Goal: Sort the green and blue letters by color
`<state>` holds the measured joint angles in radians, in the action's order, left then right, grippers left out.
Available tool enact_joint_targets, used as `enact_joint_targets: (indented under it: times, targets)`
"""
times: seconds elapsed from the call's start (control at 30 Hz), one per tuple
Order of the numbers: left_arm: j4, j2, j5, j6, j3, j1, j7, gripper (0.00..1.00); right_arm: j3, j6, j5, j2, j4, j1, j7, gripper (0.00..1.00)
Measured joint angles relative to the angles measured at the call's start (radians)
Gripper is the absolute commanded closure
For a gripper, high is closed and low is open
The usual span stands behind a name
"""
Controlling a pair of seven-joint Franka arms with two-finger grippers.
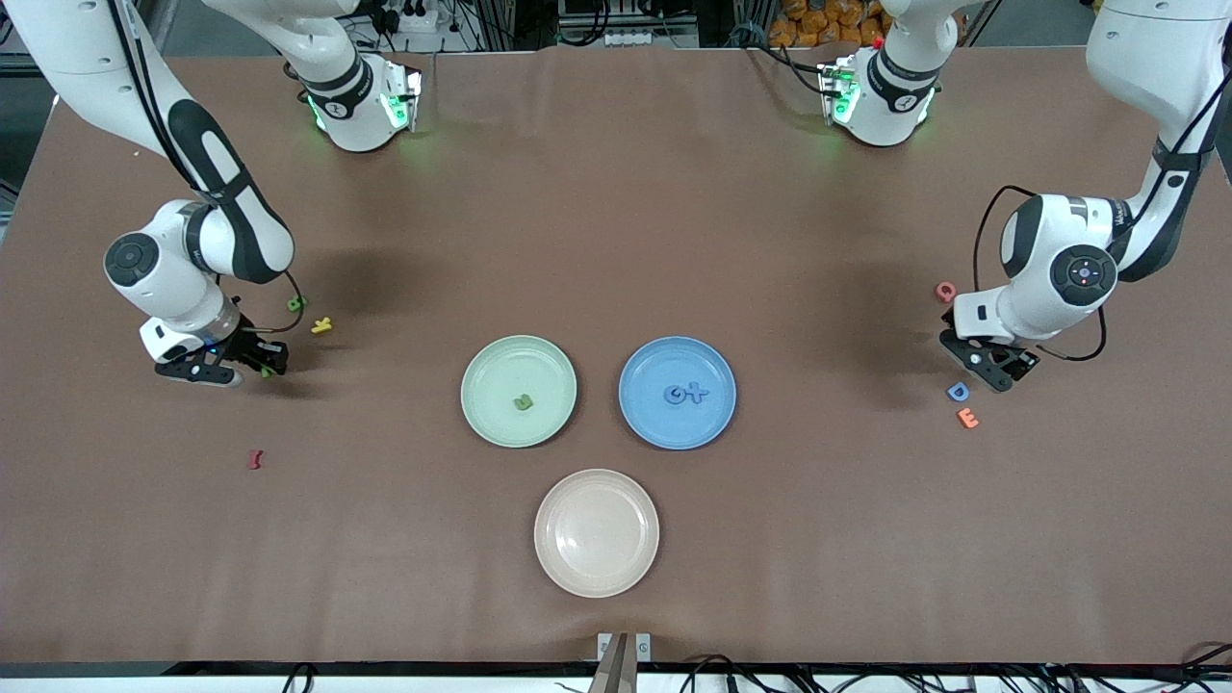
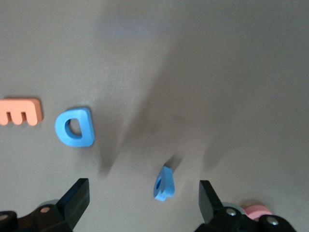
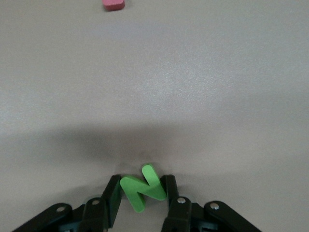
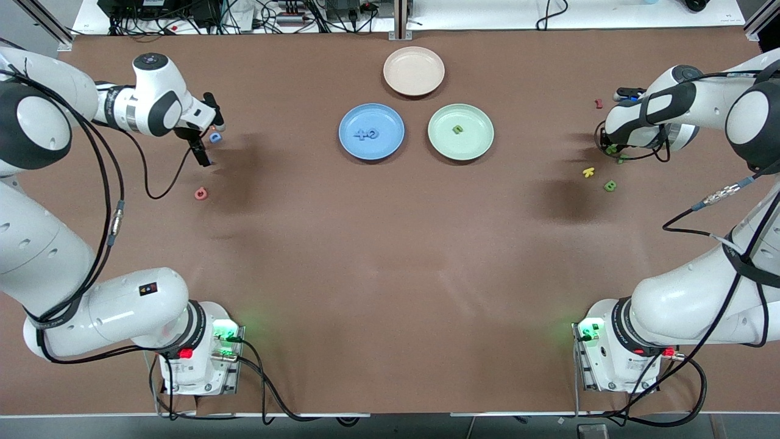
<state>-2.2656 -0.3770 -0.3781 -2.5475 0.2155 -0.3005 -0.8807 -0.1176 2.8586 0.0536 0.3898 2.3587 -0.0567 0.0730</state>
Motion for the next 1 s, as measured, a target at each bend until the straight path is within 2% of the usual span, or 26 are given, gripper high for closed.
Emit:
enact_joint_targets:
  times: [0.6, 0.63, 0.73, 0.77, 0.8, 0.93, 1.0]
  targets:
    - [0.0, -0.025, 0.018, -0.022, 0.004, -0.009, 0.002, 0.01, 0.15, -0.019, 0.0, -0.057, 0.0, 0.023, -0.315, 0.84]
    - [0.0, -0.025, 0.018, -0.022, 0.004, -0.01, 0.002, 0.07, 0.164, -0.02, 0.0, -0.063, 0.0, 0.029, -0.348, 0.84]
    - [0.0, -0.025, 0.018, -0.023, 0.004, -0.012, 0.002, 0.34, 0.208, -0.022, 0.0, -0.075, -0.002, 0.047, -0.446, 0.84]
    - [0.0, -0.025, 0.018, -0.023, 0.004, -0.013, 0.002, 0.46, 0.224, -0.022, 0.0, -0.078, -0.004, 0.054, -0.479, 0.84]
    - [0.0, -0.025, 0.018, -0.023, 0.004, -0.013, 0.002, 0.53, 0.239, -0.022, 0.0, -0.081, -0.006, 0.06, -0.512, 0.84]
    - [-0.001, -0.025, 0.036, -0.023, 0.004, -0.018, 0.004, 0.59, 0.294, -0.022, 0.0, -0.087, -0.017, 0.09, -0.641, 0.84]
    - [-0.002, -0.025, 0.055, -0.023, 0.004, -0.024, 0.004, 0.69, 0.315, -0.022, 0.0, -0.088, -0.022, 0.108, -0.7, 0.84]
